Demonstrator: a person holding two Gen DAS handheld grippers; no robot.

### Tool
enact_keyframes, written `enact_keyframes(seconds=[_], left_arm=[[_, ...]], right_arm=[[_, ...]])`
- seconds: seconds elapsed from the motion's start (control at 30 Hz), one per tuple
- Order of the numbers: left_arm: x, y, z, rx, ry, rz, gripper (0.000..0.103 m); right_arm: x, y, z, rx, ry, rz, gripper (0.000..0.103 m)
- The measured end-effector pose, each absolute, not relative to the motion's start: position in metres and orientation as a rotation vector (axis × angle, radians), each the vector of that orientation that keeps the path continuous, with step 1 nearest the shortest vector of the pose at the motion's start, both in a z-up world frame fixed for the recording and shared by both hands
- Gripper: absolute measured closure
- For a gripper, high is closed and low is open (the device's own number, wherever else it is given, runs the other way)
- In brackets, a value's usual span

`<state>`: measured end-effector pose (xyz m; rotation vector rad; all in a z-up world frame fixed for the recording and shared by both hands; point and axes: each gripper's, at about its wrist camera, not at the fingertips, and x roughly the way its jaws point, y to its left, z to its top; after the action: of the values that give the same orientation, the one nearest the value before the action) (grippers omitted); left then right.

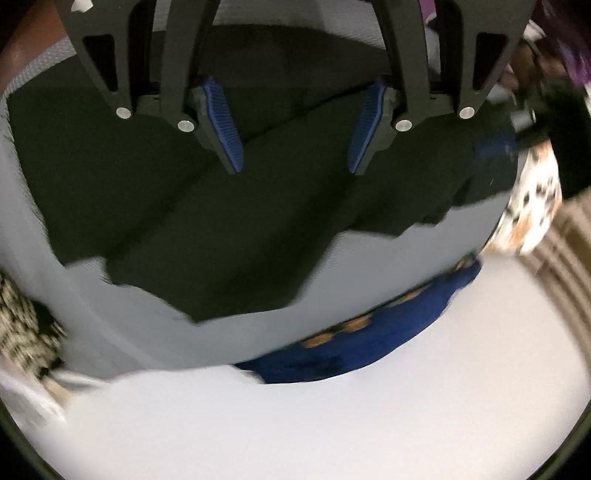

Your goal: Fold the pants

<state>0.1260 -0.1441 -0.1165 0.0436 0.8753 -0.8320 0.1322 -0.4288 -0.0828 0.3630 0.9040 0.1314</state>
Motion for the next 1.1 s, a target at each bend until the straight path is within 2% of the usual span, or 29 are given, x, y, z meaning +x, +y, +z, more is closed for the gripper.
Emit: enact_keyframes(seconds=[0.1,0.3,0.73,0.77,0.8,0.87,1.1], left_arm=[[0.135,-0.161,-0.135,0.069,0.919,-0.831,0.045],[0.161,-0.15,-0.164,-0.062,1.014,-0.783,0.045],[0.163,-0.147,-0.171,-0.109,1.009,-0.77,0.045],[0.165,-0.148,-0.171,-0.111,1.011,-0.769,0.045],[0.164,-0.147,-0.172,-0.111,1.011,-0.769,0.045],[0.165,-0.149,-0.171,-0.105,1.007,-0.77,0.045],[0.16,-0.148,-0.17,-0.09,0.996,-0.761,0.045]], right_arm=[[0.138,-0.464,-0.099,0.465,0.925,0.083,0.046],[0.138,-0.518,-0.123,0.675,0.879,0.042,0.046],[0.18,-0.544,-0.146,0.824,0.857,0.047,0.046],[0.183,-0.543,-0.146,0.84,0.85,0.069,0.052],[0.186,-0.541,-0.146,0.846,0.849,0.094,0.073],[0.191,-0.536,-0.149,0.82,0.885,0.084,0.09],[0.185,-0.538,-0.141,0.845,0.839,0.084,0.098]])
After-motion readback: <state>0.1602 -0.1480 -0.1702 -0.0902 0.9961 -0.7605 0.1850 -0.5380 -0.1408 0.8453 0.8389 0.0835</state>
